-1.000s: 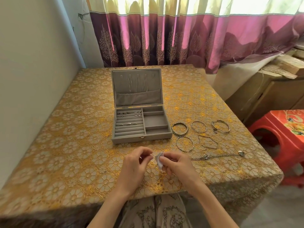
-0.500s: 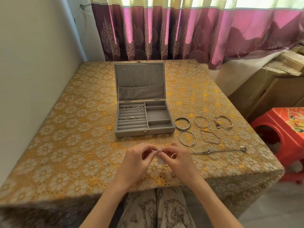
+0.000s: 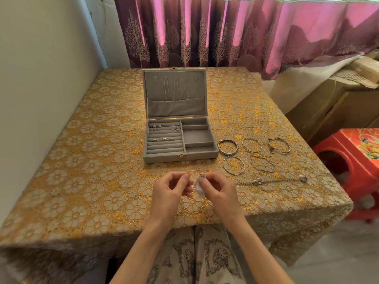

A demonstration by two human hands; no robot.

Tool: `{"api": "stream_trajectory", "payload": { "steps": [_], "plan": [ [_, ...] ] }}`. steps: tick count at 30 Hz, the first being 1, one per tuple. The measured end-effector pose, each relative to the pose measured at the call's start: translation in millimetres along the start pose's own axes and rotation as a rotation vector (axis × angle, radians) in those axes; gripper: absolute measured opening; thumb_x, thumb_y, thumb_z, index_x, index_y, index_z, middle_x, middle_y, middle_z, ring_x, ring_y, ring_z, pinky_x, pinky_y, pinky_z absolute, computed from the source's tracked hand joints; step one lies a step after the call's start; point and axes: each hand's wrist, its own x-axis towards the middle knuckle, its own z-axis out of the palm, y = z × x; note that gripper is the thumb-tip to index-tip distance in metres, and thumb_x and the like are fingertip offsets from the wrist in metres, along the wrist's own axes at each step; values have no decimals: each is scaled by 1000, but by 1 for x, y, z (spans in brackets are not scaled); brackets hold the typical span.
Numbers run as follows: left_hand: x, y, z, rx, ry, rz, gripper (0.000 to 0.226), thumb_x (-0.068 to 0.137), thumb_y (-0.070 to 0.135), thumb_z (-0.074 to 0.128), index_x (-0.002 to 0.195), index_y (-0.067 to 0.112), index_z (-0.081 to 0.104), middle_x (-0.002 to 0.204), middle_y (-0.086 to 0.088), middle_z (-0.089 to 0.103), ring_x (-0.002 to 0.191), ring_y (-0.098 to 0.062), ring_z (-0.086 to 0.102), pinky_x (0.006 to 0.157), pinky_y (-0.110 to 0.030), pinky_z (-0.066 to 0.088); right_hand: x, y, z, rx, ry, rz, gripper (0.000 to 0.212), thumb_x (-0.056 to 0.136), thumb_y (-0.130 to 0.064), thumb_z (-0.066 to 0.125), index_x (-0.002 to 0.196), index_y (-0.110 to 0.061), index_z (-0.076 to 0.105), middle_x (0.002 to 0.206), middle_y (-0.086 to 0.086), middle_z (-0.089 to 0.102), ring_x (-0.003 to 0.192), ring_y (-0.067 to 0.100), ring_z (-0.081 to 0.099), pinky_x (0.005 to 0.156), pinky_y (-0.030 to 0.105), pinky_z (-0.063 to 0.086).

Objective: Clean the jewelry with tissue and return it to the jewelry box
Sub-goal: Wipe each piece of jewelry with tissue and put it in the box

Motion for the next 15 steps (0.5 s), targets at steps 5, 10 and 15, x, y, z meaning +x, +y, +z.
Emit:
{"api": "stream_trajectory", "payload": {
  "steps": [5,10,15],
  "plan": [
    [0,2,-2,-32,-74,-93,9,92,8,52,96,10,60,82,-5,66,63,-10,57,57,-19,49,-2,-1,-2,28,-82,34,10,88,-13,59,79,-14,64,69,-3,59,59,2,50,55,16,39],
    [12,16,-20,691,-265,393,7,85,16,64,91,18,66,86,8,63,73,-1,57,68,-12,46,5,-7,-14,-387,-241,-128,10,88,-18,59,79,-20,60,76,-8,55,66,-1,48,63,15,40],
    [14,25,-19,741,-207,495,8,84,11,64,89,16,69,79,11,62,73,4,57,67,-9,45,6,-10,-9,-330,-140,-149,12,89,-19,59,77,-16,59,73,-6,55,62,2,46,59,14,38]
  ]
}}
